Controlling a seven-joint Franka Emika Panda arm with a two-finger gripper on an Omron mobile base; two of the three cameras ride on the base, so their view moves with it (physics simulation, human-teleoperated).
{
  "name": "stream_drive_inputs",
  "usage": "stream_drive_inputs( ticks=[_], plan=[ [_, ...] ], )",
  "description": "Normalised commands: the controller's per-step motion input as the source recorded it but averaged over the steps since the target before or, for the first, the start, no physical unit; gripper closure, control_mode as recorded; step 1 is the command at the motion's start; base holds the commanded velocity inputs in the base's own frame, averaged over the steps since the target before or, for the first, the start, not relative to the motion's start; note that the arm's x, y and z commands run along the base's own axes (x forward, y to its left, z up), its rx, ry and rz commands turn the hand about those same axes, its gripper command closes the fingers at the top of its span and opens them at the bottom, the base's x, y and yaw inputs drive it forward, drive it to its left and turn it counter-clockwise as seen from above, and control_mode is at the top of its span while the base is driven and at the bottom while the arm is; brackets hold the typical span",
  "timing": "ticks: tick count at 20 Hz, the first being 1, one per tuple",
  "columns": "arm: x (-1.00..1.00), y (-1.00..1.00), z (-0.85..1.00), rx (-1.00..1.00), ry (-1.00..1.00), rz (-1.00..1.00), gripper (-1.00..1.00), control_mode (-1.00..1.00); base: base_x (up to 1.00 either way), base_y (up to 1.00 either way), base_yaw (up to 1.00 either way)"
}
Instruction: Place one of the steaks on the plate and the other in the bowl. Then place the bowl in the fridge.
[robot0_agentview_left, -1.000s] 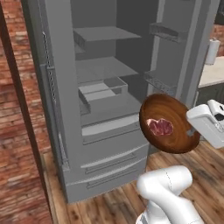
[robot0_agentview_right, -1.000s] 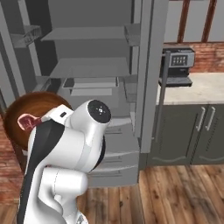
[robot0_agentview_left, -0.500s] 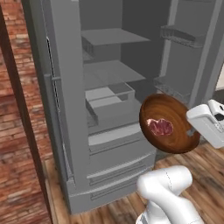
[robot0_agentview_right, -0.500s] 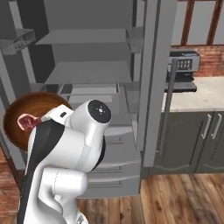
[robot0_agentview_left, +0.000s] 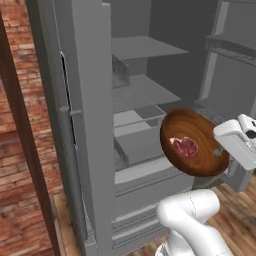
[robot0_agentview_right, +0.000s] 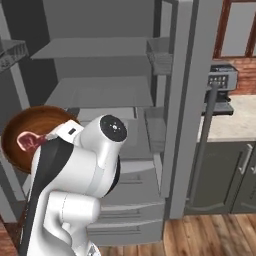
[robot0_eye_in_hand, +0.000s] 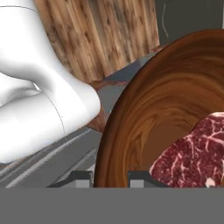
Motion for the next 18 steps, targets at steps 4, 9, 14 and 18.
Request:
stream_drive_inputs(
  ticks=[4, 9, 14, 18],
  plan=[
    [0.00, 0.00, 0.00, 0.00, 0.00, 0.00, 1.00, 1.00, 0.81, 0.00, 0.00],
    [0.00, 0.00, 0.00, 0.00, 0.00, 0.00, 1.00, 1.00, 0.74, 0.00, 0.00],
    [0.00, 0.00, 0.00, 0.00, 0.00, 0.00, 1.00, 1.00, 0.67, 0.00, 0.00],
    [0.00, 0.00, 0.00, 0.00, 0.00, 0.00, 1.00, 1.00, 0.78, 0.00, 0.00]
  ],
)
